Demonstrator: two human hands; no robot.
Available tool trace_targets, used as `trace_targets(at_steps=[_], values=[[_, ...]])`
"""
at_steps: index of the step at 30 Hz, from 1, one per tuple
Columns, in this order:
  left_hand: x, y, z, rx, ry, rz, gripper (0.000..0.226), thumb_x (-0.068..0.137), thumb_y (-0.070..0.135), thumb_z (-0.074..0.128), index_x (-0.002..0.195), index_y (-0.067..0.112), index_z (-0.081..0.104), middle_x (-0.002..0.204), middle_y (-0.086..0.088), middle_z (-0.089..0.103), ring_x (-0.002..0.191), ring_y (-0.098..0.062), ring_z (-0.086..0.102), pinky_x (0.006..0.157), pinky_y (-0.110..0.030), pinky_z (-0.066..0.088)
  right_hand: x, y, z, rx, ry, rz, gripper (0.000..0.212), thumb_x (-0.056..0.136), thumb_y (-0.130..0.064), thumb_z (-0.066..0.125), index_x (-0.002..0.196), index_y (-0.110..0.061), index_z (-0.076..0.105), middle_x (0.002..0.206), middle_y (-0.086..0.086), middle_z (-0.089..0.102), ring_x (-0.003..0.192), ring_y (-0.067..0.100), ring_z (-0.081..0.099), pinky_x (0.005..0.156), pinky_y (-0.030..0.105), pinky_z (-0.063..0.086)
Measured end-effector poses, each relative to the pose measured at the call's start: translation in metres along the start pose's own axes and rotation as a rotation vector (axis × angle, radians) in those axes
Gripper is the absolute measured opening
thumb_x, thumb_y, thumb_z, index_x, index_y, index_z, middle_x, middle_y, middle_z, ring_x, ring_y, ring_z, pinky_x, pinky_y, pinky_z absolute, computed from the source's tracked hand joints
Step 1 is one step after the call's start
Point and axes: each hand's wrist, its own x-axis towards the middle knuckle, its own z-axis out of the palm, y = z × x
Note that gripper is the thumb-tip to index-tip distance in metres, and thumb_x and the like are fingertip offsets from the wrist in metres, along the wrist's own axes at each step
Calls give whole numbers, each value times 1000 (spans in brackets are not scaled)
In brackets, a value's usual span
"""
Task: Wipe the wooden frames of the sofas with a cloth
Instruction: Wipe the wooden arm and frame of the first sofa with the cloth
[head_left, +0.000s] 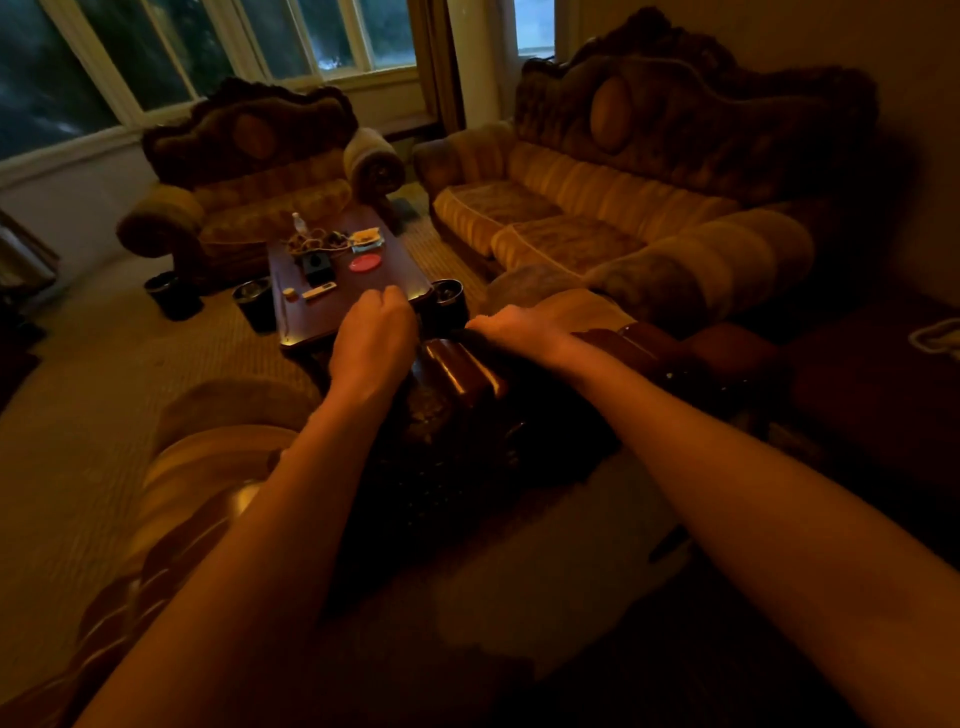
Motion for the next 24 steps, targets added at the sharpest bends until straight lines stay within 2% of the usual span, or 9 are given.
trace_targets(at_steps=[2,4,8,10,12,15,17,20,24], values=[[-11,5,1,-4,-19,56,25,94,4,40,105,-10,59,113,-26,56,108,-38,51,88,-40,42,-10,12,8,-79,168,-189,44,99,-37,36,103,-3,64,107,16,64,102,31,58,88,37,42],[-20,13,2,77,-34,138,29,97,13,33,98,-2,58,101,-19,55,105,-37,51,84,-43,41,-32,33,26,-87,460,-409,46,98,-34,32,91,-5,67,94,13,68,92,28,61,83,39,45],[-34,25,3,289,-111,254,36,101,31,26,95,11,56,105,-17,57,103,-34,52,91,-49,42,-71,55,89,-26,857,-443,55,100,-39,21,126,-5,56,128,10,58,127,23,46,108,39,30],[-39,27,1,382,-154,311,40,100,40,26,95,17,59,108,-12,60,104,-31,55,92,-46,43,-65,59,94,-110,912,-443,56,101,-39,19,127,-6,56,130,8,57,130,21,44,111,43,19],[-45,28,0,444,-199,386,45,100,43,29,105,18,65,109,-7,64,102,-28,58,91,-43,45,-50,67,68,-167,936,-441,51,98,-34,25,109,-7,67,115,8,67,121,22,54,110,48,16],[-47,26,-5,410,-254,487,46,97,49,34,103,18,68,87,-3,66,81,-22,61,80,-42,50,-28,76,21,-283,982,-243,47,93,-28,32,82,-6,71,95,10,72,116,23,58,109,53,19],[-45,24,-8,339,-286,505,50,88,59,34,94,25,70,83,2,66,79,-18,61,81,-45,52,-22,75,17,-204,977,-203,42,93,-28,35,90,-7,71,104,11,70,119,23,54,108,46,23],[-45,22,-9,221,-307,508,52,72,66,31,79,33,71,83,4,70,82,-16,64,83,-48,51,-39,54,59,240,1082,-353,39,96,-23,37,95,-3,70,105,14,69,110,15,54,102,46,37],[-43,20,-9,124,-310,510,43,75,53,37,66,29,72,58,13,65,61,-11,58,80,-47,51,-64,31,157,473,1220,-363,40,100,-25,34,132,-6,50,140,2,45,137,17,31,114,36,26]])
